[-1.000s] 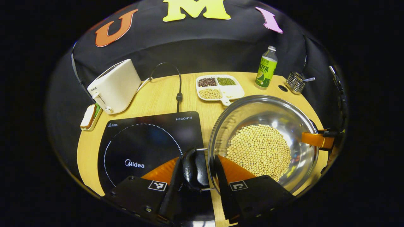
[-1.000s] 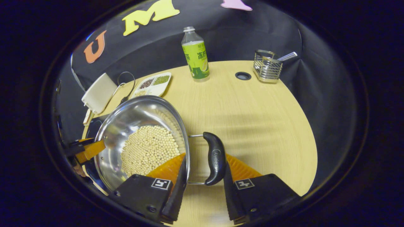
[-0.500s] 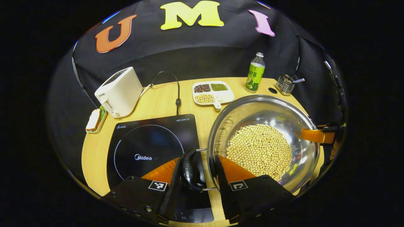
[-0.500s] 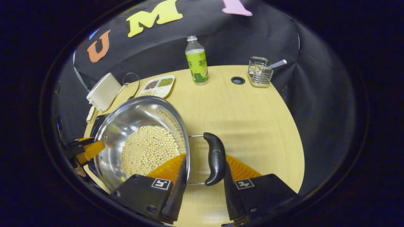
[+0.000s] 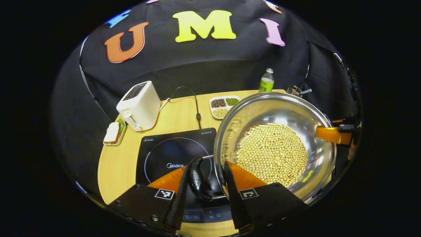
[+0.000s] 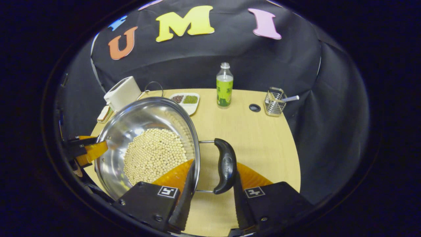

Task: First push the handle of the pot to place it horizontally, then grasp the pot with both hands and set it on the induction cooktop.

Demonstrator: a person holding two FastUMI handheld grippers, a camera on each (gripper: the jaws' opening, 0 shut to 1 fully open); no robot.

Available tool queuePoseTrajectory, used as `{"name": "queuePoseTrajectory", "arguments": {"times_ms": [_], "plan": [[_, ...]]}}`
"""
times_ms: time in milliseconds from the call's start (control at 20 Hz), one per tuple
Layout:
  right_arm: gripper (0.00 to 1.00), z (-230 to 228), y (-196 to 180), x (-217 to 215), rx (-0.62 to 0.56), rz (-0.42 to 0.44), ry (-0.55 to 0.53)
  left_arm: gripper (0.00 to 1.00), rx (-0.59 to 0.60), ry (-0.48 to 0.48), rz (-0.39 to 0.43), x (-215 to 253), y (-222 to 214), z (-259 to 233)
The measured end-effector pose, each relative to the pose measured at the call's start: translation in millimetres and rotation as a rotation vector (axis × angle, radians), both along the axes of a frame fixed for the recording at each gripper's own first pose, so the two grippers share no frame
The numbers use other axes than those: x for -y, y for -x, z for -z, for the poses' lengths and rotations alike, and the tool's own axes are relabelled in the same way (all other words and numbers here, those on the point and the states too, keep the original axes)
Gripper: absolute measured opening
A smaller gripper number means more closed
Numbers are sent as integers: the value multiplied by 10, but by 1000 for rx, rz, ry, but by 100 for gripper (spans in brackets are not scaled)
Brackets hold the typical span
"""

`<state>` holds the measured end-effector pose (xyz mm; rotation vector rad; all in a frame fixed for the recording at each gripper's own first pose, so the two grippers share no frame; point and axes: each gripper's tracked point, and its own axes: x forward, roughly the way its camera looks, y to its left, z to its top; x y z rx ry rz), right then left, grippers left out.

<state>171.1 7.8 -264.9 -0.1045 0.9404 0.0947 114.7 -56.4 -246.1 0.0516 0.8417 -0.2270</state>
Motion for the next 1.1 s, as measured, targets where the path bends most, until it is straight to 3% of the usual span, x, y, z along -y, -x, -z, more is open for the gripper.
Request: {"name": "queuePoseTrajectory", "arguments": {"times_ms": [750, 800, 850, 1000, 1050, 1100], "plan": [[59, -396, -128, -1154, 26, -61, -72, 57, 95, 14, -100, -1093, -53, -493], [59, -394, -144, -1235, 25, -65, -77, 66, 94, 16, -107, -1161, -67, -484], [59, -383, -157, -1314, 25, -69, -81, 56, 90, 15, -112, -1238, -77, -488], [59, -324, -187, -1532, 11, -80, -94, 57, 81, 8, -124, -1454, -83, -480], [59, -293, -201, -1599, 5, -83, -98, 65, 78, 6, -129, -1499, -96, -468], [58, -256, -213, -1672, 0, -86, -102, 66, 75, 3, -135, -1556, -112, -452]]}}
